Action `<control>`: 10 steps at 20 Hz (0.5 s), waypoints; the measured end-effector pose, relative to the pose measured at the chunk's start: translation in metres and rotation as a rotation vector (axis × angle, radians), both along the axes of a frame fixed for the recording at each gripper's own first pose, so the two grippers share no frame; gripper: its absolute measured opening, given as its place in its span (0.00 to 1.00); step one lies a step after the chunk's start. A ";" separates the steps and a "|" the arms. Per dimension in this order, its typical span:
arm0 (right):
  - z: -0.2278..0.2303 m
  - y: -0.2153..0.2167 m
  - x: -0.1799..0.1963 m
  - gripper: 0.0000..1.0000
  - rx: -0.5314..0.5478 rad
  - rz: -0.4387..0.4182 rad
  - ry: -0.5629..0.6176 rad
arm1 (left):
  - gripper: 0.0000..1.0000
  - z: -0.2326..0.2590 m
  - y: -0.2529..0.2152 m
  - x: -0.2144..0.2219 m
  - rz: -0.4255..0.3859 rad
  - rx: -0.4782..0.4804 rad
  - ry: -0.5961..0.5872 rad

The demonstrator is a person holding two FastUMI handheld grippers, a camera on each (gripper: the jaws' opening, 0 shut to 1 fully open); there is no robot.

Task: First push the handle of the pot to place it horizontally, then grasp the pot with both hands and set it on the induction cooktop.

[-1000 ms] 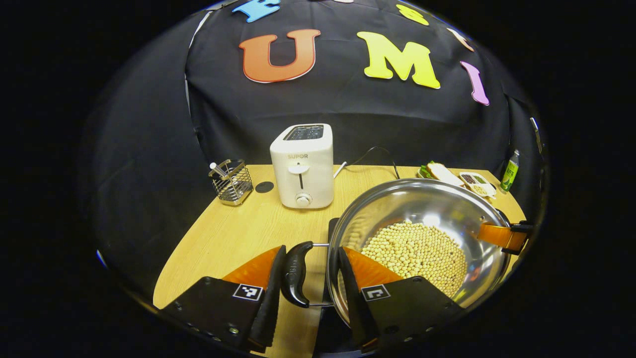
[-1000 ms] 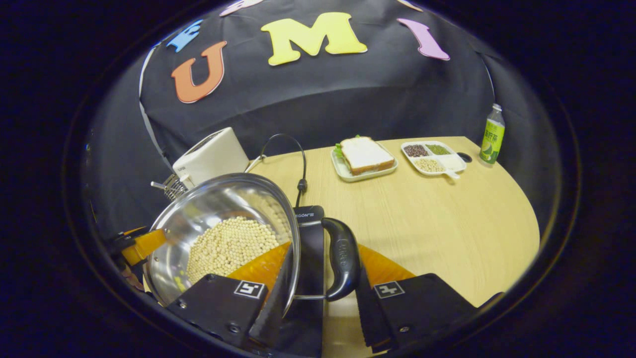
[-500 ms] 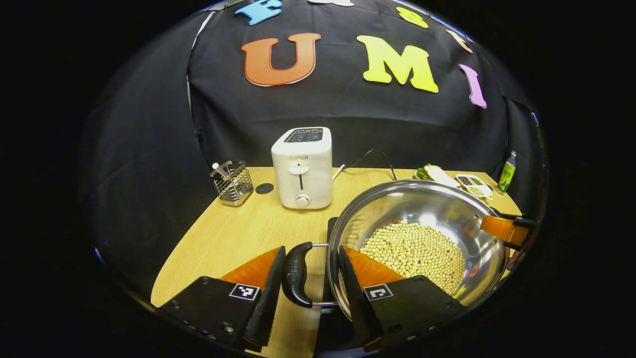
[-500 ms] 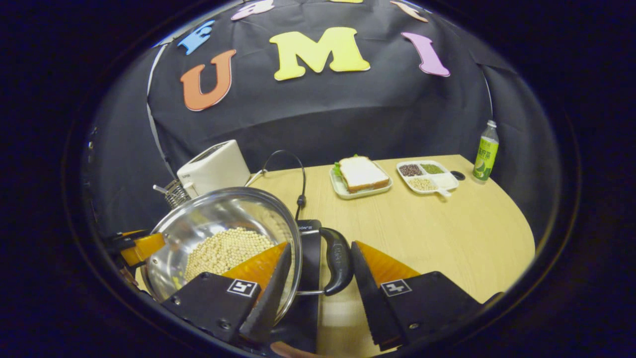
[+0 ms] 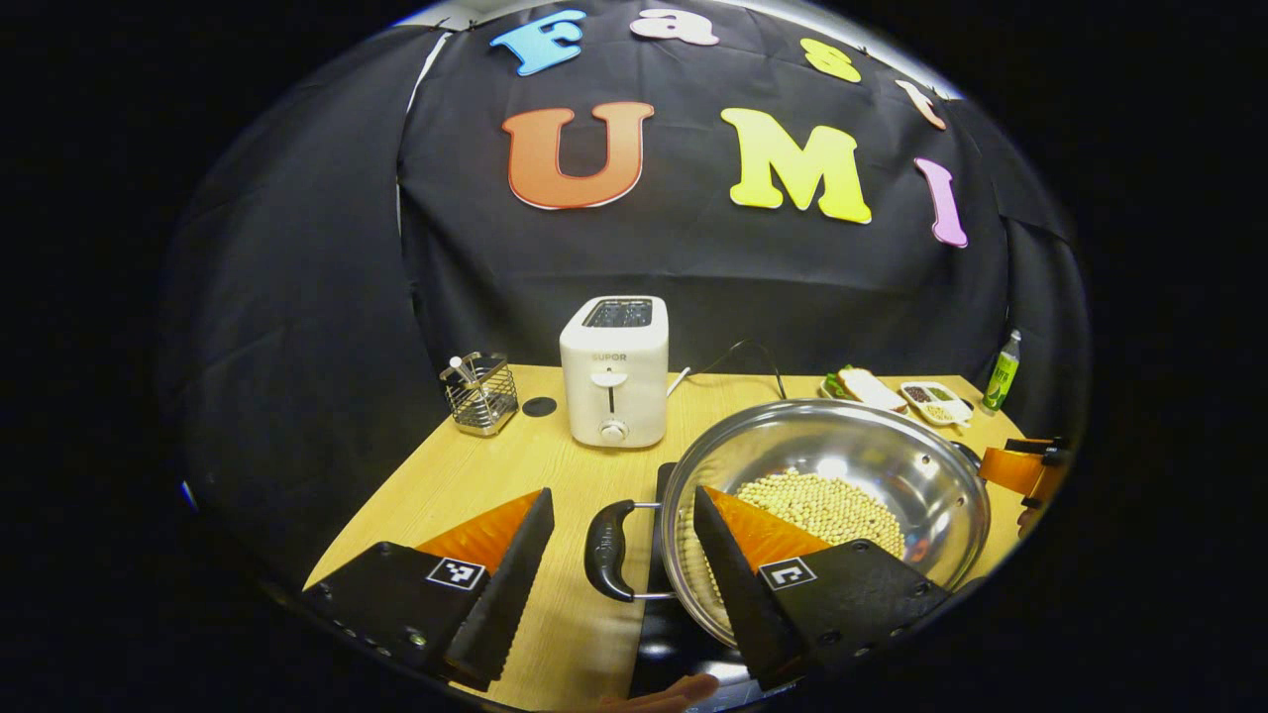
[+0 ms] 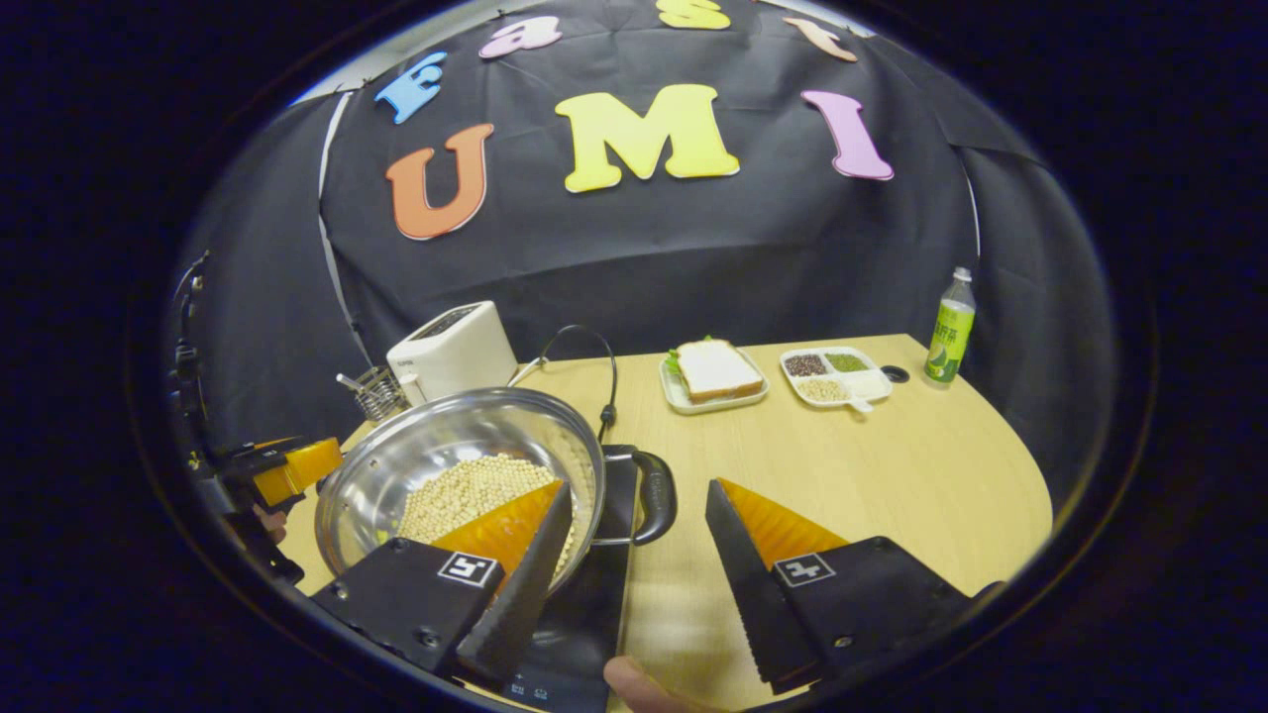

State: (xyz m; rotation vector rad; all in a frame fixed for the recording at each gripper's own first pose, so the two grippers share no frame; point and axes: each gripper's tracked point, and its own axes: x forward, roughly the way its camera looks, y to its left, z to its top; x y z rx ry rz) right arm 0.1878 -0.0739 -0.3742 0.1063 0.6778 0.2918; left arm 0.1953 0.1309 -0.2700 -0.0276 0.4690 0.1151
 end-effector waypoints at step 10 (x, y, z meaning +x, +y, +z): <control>0.090 -0.033 -0.038 0.97 -0.013 -0.007 -0.224 | 0.94 0.103 -0.054 -0.053 -0.057 0.012 -0.202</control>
